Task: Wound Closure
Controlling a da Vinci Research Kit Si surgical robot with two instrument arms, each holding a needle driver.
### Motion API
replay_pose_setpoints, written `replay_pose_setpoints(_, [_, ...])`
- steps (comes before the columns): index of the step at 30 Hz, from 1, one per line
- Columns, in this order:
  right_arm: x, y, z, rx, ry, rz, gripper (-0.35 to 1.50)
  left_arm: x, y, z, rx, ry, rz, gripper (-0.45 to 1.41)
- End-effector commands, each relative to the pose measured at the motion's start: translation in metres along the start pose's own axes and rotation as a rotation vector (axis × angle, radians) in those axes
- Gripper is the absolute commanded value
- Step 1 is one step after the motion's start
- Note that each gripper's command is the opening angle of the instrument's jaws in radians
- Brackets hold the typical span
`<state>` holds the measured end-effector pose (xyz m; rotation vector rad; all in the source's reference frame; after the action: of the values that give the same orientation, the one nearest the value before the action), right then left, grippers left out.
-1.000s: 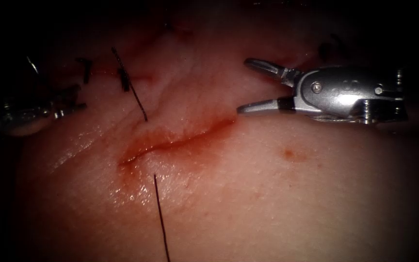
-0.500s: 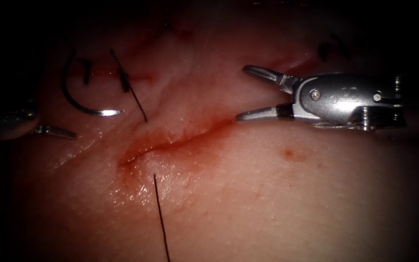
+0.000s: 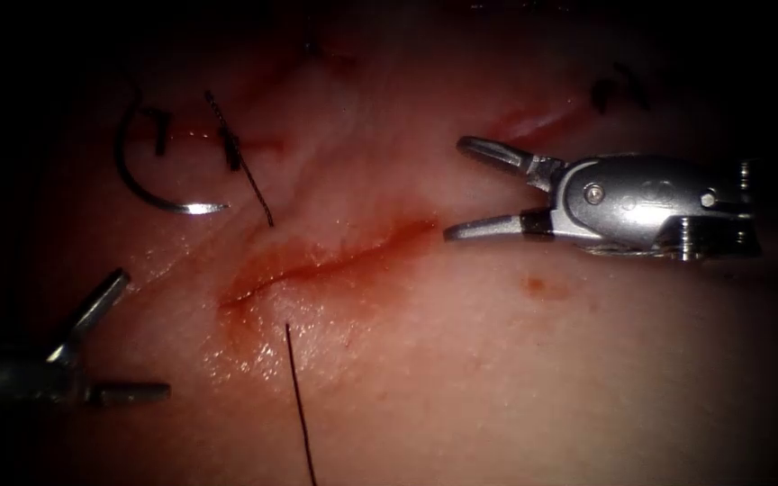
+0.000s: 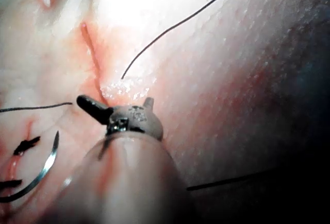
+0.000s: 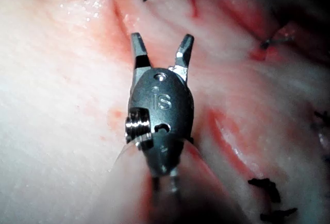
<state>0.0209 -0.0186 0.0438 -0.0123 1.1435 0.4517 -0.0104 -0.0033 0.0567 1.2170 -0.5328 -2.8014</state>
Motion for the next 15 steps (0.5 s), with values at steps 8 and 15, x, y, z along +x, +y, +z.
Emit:
replay_pose_setpoints(8, [0.0003,-0.0007,0.0006,0.019,0.02,0.002,1.3,0.0068,0.0029,0.0052,0.021,0.146,0.166,0.99])
replay_pose_setpoints(15, [0.0002,-0.0009,-0.0003,0.033,0.018,-0.001,1.3,0.0076,0.0047,0.0072,-0.028,0.155,0.259,0.99])
